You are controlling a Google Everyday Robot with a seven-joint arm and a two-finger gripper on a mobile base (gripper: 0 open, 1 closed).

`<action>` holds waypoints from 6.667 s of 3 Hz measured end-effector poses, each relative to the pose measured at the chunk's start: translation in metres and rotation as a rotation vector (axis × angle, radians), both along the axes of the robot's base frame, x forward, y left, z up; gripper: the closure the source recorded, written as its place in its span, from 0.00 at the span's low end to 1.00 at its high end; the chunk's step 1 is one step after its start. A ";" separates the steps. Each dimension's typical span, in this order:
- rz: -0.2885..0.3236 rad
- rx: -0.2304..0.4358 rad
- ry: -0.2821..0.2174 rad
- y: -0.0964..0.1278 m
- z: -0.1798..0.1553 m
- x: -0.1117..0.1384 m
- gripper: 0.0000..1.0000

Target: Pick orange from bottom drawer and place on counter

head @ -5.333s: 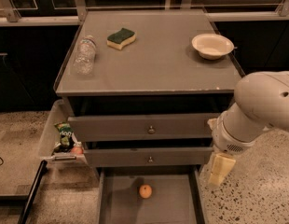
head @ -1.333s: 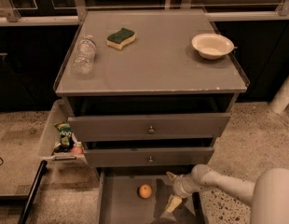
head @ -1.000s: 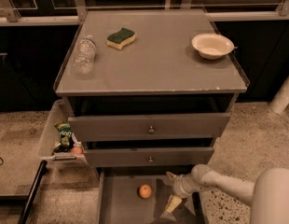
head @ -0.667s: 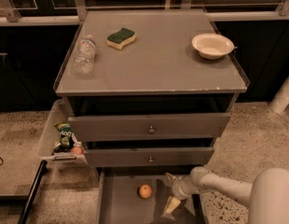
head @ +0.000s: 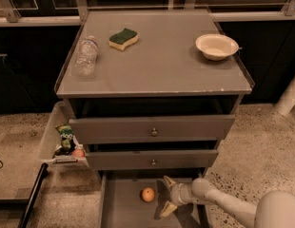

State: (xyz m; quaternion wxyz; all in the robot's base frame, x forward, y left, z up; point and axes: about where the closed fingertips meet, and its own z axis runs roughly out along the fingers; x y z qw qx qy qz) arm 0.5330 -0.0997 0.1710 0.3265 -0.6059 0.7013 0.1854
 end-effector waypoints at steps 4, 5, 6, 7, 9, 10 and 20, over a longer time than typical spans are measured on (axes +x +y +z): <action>0.194 0.232 0.030 0.070 -0.034 0.014 0.00; 0.196 0.233 0.032 0.069 -0.033 0.015 0.19; 0.196 0.233 0.032 0.069 -0.033 0.015 0.42; 0.196 0.233 0.032 0.069 -0.033 0.015 0.66; 0.159 0.203 0.063 0.058 -0.036 0.008 1.00; 0.106 0.161 0.067 0.036 -0.027 0.005 1.00; 0.042 -0.067 -0.247 -0.088 0.316 -0.009 1.00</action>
Offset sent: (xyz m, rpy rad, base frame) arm 0.0190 0.0521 -0.0252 0.2227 -0.0326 0.1452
